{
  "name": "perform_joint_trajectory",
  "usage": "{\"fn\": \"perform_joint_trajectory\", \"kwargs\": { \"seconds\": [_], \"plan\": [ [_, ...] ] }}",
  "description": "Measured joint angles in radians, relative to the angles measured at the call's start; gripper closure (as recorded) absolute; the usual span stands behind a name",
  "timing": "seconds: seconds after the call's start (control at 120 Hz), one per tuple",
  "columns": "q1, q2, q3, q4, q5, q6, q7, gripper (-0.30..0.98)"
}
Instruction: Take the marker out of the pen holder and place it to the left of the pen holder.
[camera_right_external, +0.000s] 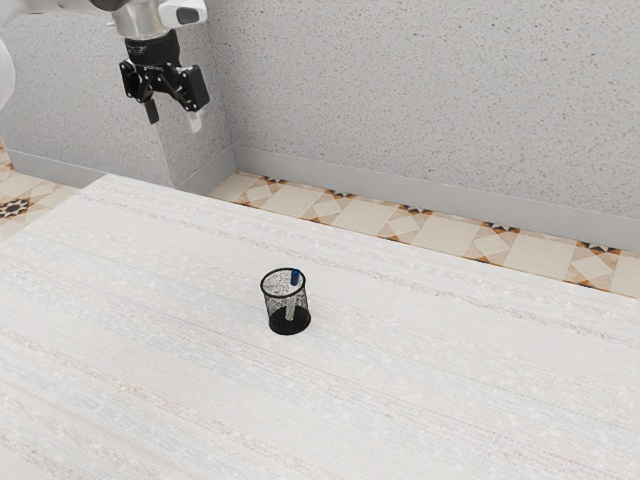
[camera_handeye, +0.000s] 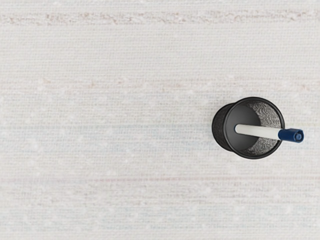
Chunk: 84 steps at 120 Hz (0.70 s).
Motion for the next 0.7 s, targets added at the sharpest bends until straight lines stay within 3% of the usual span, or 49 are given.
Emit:
{"fn": "perform_joint_trajectory", "kwargs": {
  "seconds": [0.217, 0.333, 0.5, 0.7],
  "plan": [
    [0.001, 0.007, -0.002, 0.005, -0.002, 0.004, 0.006, 0.00],
    [-0.001, 0.052, -0.095, 0.013, 0.001, 0.126, -0.022, 0.00],
    [-0.082, 0.201, -0.134, 0.009, 0.107, 0.366, -0.150, 0.00],
    [-0.158, 0.306, -0.136, 0.016, 0.165, 0.556, -0.363, 0.00]
  ]
}}
